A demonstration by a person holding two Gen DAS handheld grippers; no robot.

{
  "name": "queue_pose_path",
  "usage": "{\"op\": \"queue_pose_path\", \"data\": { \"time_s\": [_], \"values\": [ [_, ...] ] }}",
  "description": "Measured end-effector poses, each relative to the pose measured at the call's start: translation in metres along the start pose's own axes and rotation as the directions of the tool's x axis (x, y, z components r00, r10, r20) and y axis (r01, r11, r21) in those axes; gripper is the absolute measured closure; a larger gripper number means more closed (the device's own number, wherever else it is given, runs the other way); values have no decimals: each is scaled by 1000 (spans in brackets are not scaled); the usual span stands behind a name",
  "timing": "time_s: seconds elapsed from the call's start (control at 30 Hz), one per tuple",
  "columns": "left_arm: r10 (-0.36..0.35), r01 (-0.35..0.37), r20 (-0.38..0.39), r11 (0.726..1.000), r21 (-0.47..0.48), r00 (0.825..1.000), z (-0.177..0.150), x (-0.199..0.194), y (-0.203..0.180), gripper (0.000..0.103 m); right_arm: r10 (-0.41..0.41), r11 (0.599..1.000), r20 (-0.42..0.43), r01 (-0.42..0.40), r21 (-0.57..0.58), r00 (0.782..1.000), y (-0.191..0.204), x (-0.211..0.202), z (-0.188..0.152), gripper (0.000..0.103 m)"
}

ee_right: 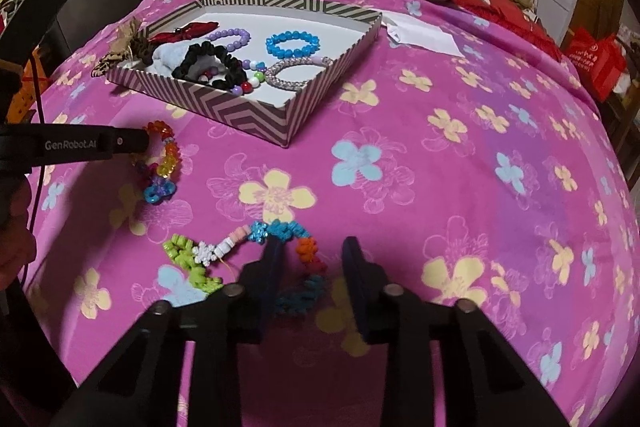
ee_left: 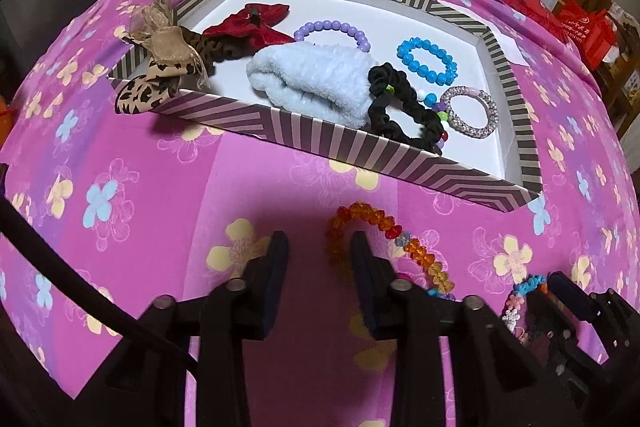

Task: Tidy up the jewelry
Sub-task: 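Grasp the orange crystal bracelet with left tool while right tool grasps flower bead bracelet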

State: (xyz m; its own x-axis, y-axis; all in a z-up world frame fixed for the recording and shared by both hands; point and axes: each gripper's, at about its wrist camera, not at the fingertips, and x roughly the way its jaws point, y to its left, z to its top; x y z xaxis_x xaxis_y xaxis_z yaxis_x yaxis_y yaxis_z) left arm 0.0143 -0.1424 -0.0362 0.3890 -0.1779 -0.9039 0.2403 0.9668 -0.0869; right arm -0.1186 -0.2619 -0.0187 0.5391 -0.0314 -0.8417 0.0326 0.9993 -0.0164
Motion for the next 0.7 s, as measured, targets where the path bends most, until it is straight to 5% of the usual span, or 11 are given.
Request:
{"op": "queue_pose_path", "data": {
  "time_s": [0.13, 0.3, 0.7],
  "values": [
    [-12, 12, 9, 1000, -5, 1000, 1, 1, 3, 72, 3, 1000, 7, -3, -19, 1000, -1, 0, 0, 89],
    [-84, 84, -2, 995, -44, 996, 4, -2, 13, 73, 40, 999, 20, -39, -21, 999, 0, -4, 3, 90],
    [-126, 128, 74, 992, -20, 989, 18, -52, 22, 73, 64, 993, 97, -53, -107, 993, 23, -47, 32, 90]
  ]
}}
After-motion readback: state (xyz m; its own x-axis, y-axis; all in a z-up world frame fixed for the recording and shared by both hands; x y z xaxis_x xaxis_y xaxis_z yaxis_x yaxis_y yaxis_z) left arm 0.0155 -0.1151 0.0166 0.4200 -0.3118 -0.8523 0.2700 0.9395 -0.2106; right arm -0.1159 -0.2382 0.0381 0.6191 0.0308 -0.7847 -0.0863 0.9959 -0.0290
